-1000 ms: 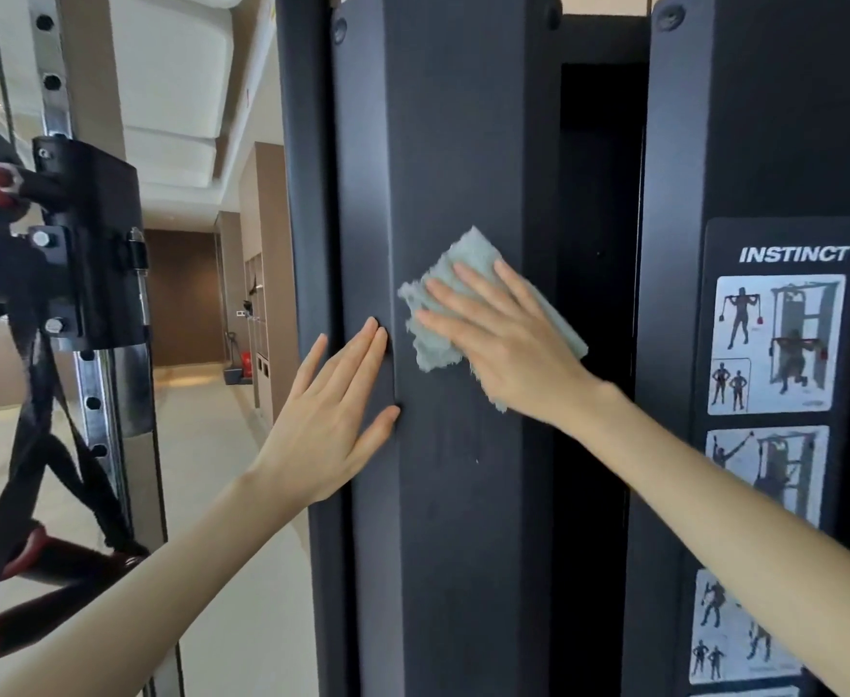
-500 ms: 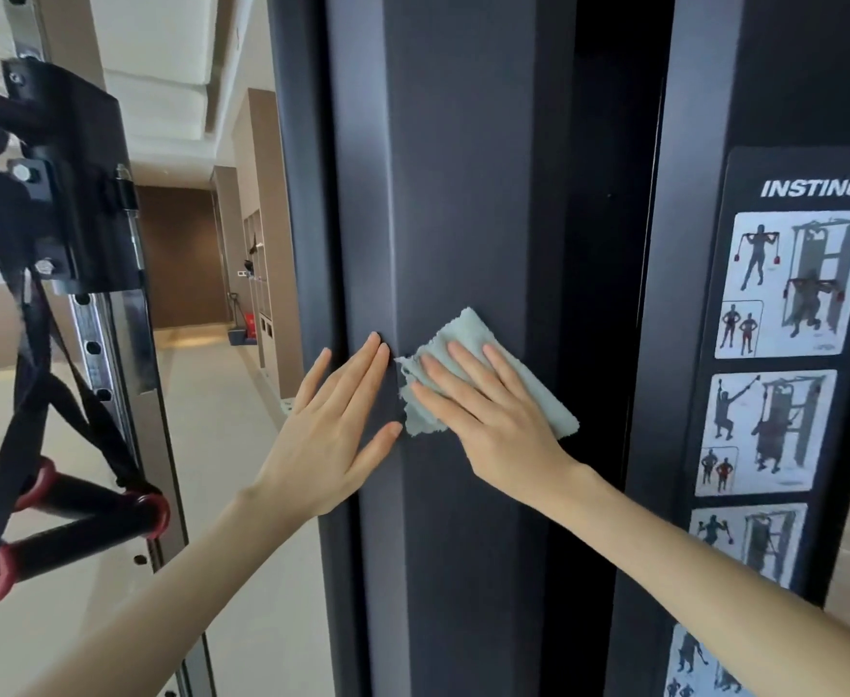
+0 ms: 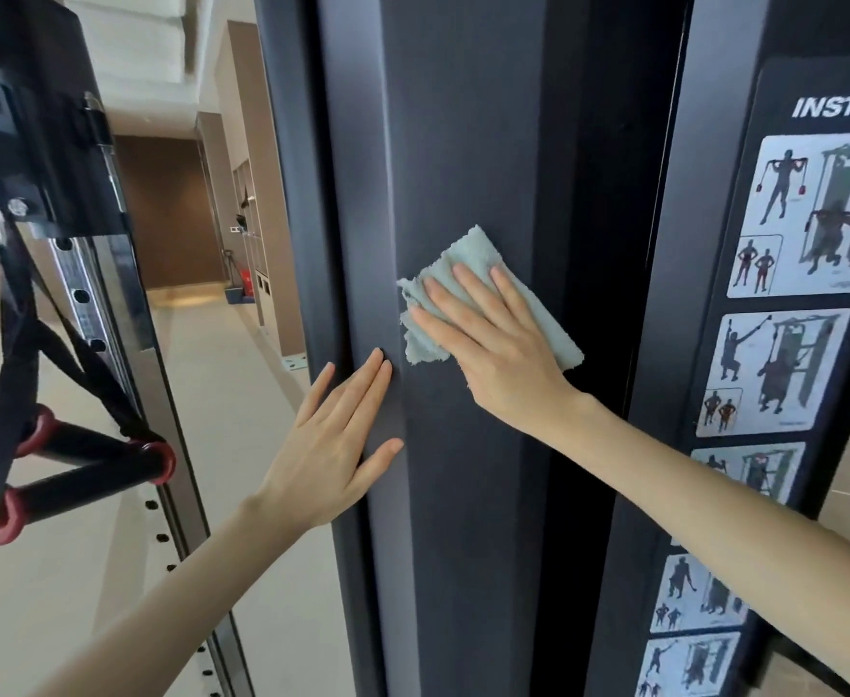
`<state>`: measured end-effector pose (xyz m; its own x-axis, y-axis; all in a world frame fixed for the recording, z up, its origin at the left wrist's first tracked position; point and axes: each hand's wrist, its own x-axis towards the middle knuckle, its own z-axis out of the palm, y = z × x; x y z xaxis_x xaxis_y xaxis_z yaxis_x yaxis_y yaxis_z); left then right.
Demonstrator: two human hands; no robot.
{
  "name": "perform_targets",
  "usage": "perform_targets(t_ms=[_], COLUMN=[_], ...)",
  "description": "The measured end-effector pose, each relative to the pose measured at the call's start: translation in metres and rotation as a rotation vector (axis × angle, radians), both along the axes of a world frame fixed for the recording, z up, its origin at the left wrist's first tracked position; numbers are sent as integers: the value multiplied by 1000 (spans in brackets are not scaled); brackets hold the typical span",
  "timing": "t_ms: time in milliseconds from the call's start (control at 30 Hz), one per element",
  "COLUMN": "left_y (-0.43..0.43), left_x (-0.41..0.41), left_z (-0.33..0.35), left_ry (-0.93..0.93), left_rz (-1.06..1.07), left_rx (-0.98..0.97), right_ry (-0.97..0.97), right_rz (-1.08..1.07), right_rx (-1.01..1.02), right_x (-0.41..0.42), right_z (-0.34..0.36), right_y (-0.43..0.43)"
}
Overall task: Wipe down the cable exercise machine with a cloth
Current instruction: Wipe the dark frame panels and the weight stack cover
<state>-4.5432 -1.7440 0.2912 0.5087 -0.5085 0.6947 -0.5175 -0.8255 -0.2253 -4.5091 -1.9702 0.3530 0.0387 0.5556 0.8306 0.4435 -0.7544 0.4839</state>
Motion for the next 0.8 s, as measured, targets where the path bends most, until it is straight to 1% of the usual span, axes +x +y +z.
perform_targets(t_ms=[100,167,233,333,433,500,600,733,800], left_y=[4,5,4,0,-6,-11,-14,-16,-17], left_x=[-2,-2,-3,-5,-7,-9,-11,-18,-21], left_z=[-16,-26,-35,-45,-49,-52,-59,-78,-87], left_ry=[31,56,69,75,65,57,70,127,146], left_rz=[8,11,16,17,8,5,5,19,36], left_rx=[25,26,17,-14,-52,-78,-95,-76,-59], right_ry=[53,73,70,42,11,-1,16,64,71], right_rz=[-30,-54,-53,-41,-45,-44,-17,-44,-64], right_rx=[-58,-92,-110,-115,-31,16,5,-93,-148], right_x=[-5,-7,-7,-4,-1,0,0,-8,-10], right_z=[-59,-76,-69,-32,2,5,-25,-89,-100], right_y=[-9,-13,-16,-16,-8,-3,-3,-11,-16])
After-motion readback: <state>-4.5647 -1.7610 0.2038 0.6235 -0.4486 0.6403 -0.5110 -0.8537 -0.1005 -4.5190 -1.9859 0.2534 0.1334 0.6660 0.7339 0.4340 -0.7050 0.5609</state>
